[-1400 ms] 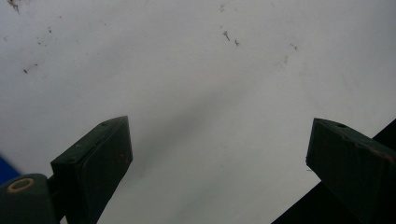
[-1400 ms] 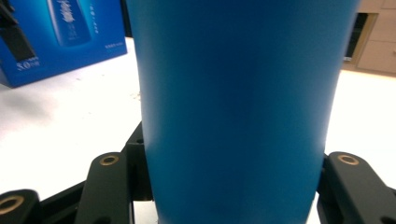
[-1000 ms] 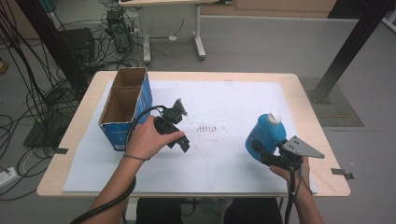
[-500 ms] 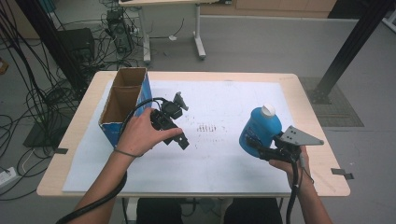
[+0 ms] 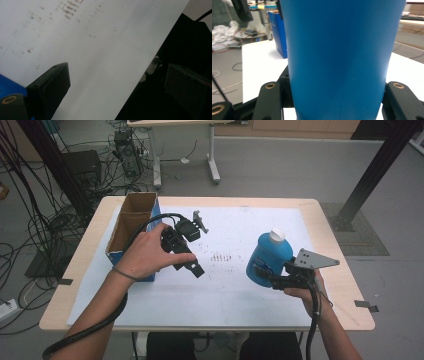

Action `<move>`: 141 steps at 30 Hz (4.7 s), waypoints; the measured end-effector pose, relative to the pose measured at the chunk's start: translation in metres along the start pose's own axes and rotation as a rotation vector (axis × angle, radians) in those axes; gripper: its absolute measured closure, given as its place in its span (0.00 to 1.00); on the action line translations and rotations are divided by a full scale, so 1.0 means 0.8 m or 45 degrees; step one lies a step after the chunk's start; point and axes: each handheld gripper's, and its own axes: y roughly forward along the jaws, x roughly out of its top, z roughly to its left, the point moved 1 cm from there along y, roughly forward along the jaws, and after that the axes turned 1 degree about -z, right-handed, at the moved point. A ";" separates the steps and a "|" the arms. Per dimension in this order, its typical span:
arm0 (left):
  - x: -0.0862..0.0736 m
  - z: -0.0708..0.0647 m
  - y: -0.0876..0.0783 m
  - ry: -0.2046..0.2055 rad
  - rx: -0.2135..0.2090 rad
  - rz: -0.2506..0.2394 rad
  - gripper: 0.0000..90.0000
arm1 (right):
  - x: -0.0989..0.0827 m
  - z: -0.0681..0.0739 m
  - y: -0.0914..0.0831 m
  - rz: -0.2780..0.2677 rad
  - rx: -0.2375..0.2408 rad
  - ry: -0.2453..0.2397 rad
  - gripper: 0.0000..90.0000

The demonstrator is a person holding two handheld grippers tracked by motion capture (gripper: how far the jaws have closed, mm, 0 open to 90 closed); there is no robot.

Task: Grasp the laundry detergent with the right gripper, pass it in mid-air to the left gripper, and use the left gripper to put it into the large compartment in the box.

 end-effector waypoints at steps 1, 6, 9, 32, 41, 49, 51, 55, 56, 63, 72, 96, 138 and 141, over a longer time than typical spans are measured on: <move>0.003 -0.002 -0.003 0.016 0.000 0.007 0.07 | 0.001 -0.003 0.002 0.004 0.022 -0.005 0.47; 0.010 -0.006 -0.011 0.082 -0.005 0.017 0.08 | 0.006 -0.011 0.009 0.015 0.093 -0.021 0.47; 0.013 -0.008 -0.016 0.115 -0.008 0.014 0.08 | 0.008 -0.015 0.012 0.022 0.126 -0.025 0.47; 0.063 -0.042 -0.043 0.361 -0.061 0.097 0.08 | 0.032 -0.041 0.049 0.083 0.426 -0.093 0.47; 0.087 -0.064 -0.041 0.435 -0.056 0.132 0.08 | 0.030 -0.037 0.059 0.092 0.460 -0.093 0.47; 0.107 -0.082 -0.037 0.477 -0.047 0.170 0.08 | 0.030 -0.034 0.069 0.116 0.485 -0.098 0.47; 0.112 -0.087 -0.034 0.497 -0.047 0.186 0.08 | 0.029 -0.033 0.071 0.116 0.492 -0.100 0.47; 0.119 -0.094 -0.031 0.519 -0.039 0.204 0.08 | 0.030 -0.033 0.074 0.120 0.502 -0.106 0.47; 0.120 -0.095 -0.030 0.521 -0.040 0.208 0.08 | 0.031 -0.033 0.076 0.122 0.508 -0.108 0.47; 0.131 -0.107 -0.019 0.547 -0.033 0.236 0.08 | 0.034 -0.030 0.083 0.127 0.530 -0.130 0.47; 0.144 -0.116 -0.007 0.581 -0.033 0.270 0.08 | 0.036 -0.027 0.093 0.136 0.572 -0.146 0.47; 0.147 -0.119 -0.009 0.608 -0.015 0.285 0.09 | 0.033 -0.027 0.096 0.143 0.581 -0.138 0.47; 0.145 -0.118 -0.011 0.605 -0.011 0.276 0.09 | 0.032 -0.027 0.095 0.142 0.564 -0.138 0.47; 0.145 -0.118 -0.012 0.607 -0.013 0.273 0.09 | 0.032 -0.027 0.095 0.144 0.565 -0.137 0.47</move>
